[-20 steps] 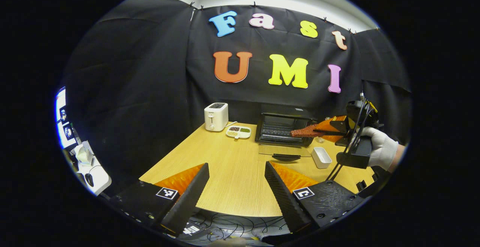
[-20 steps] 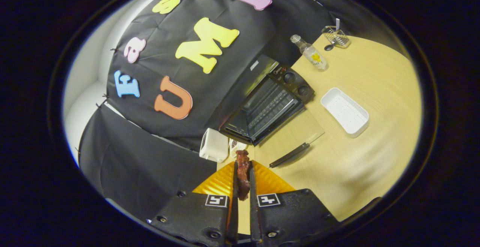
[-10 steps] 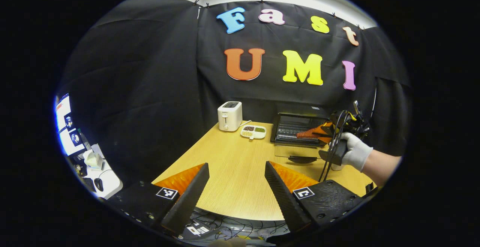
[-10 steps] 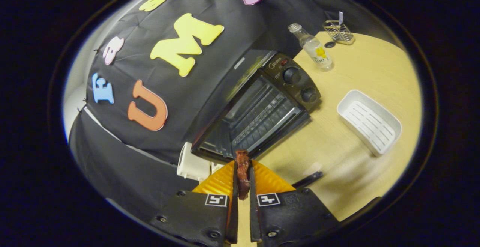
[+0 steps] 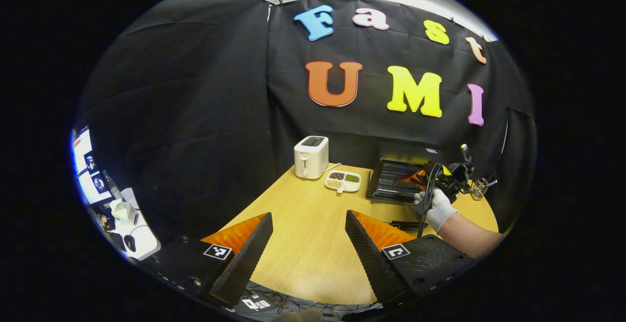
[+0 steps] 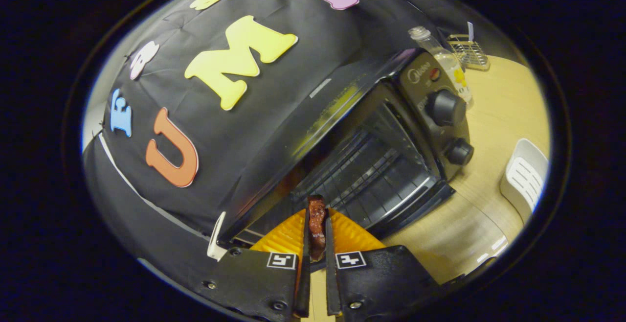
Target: Open the electric oven with the left hand, put the food in, and close the electric oven.
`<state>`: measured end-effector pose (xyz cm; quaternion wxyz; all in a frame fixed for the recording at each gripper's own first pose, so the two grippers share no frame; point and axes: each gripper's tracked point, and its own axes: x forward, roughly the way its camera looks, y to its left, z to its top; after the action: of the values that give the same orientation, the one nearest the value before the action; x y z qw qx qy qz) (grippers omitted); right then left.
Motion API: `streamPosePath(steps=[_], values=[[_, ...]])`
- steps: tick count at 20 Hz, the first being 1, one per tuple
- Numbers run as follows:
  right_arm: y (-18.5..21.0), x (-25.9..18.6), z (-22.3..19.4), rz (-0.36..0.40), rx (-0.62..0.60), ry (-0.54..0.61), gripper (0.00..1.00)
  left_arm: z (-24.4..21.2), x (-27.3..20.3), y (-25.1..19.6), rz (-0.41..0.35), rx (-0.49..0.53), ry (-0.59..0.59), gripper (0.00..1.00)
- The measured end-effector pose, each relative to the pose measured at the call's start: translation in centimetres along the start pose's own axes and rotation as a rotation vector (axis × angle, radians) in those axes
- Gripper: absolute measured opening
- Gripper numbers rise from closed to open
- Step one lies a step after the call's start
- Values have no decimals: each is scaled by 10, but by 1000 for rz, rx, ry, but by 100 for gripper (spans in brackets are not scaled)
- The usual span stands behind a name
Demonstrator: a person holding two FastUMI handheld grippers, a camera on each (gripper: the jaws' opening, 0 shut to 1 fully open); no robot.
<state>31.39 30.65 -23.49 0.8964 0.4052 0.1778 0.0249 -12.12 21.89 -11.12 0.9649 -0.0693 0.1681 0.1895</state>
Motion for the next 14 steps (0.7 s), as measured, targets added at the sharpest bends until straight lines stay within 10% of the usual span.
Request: streamPosePath(steps=[9, 14], values=[[-15, 28, -2, -69, -217, -42, 24, -4, 25, 7, -5, -2, 43, 95], [-19, 6, 7, -103, -328, -49, 59, -8, 19, 14, -17, -19, 41, 95]])
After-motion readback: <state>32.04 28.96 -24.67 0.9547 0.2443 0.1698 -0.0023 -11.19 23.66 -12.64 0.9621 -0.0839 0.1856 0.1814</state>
